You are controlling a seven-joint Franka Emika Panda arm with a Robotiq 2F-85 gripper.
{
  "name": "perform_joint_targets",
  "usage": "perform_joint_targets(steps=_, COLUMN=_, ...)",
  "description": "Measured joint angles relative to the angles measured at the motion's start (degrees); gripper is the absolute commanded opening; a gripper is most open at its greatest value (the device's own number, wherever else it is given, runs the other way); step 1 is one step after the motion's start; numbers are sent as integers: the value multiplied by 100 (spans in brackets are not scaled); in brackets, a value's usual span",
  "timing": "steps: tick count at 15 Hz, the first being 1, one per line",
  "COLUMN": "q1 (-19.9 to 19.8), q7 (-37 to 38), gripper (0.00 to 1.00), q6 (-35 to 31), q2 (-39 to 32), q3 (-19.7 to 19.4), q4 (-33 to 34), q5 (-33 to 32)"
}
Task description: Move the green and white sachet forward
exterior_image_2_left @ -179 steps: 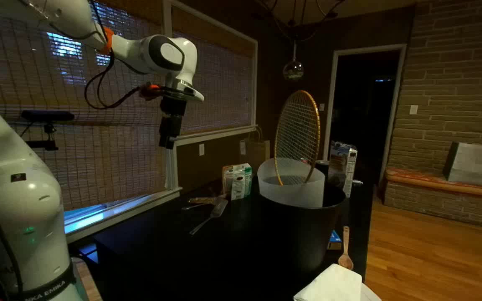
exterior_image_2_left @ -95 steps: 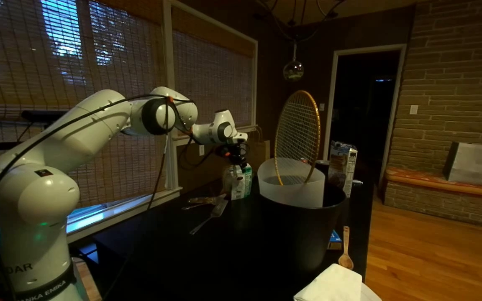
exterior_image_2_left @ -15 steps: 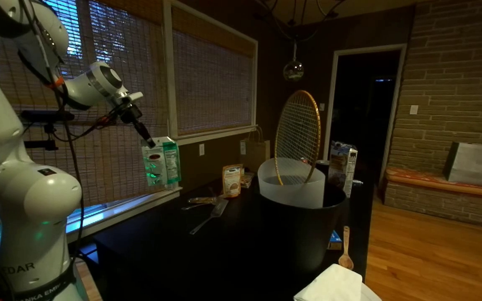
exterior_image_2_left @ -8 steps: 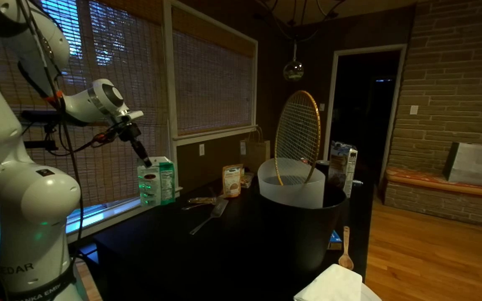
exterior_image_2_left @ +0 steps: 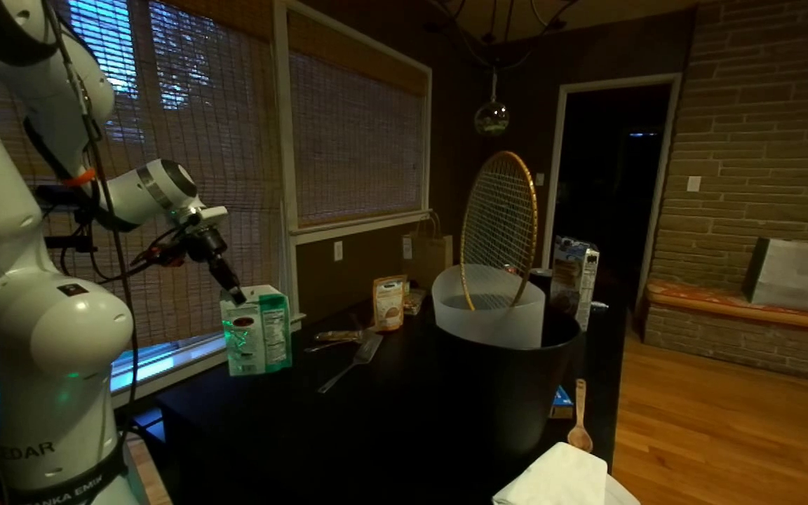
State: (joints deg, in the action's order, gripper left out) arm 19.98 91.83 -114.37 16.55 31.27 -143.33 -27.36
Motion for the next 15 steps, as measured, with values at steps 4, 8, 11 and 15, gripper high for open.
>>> perform_joint_targets(steps=4, q1=-2, q7=584, gripper=0, q6=124, q2=-242, q3=93, q4=-19, q5=-50)
perform_joint_targets(steps=8, q1=-2, q7=1110, gripper=0, q6=118, q2=-438, q3=99, q4=-48, q5=-64)
perform_joint_targets(steps=11, q1=-2, q7=1513, gripper=0, q6=-39, q2=-569, q3=76, q4=-66, q5=-64)
perform_joint_targets(steps=15, q1=-2, q7=1881, gripper=26, q6=-378, q2=-740, q3=11, q4=-118, q5=-64)
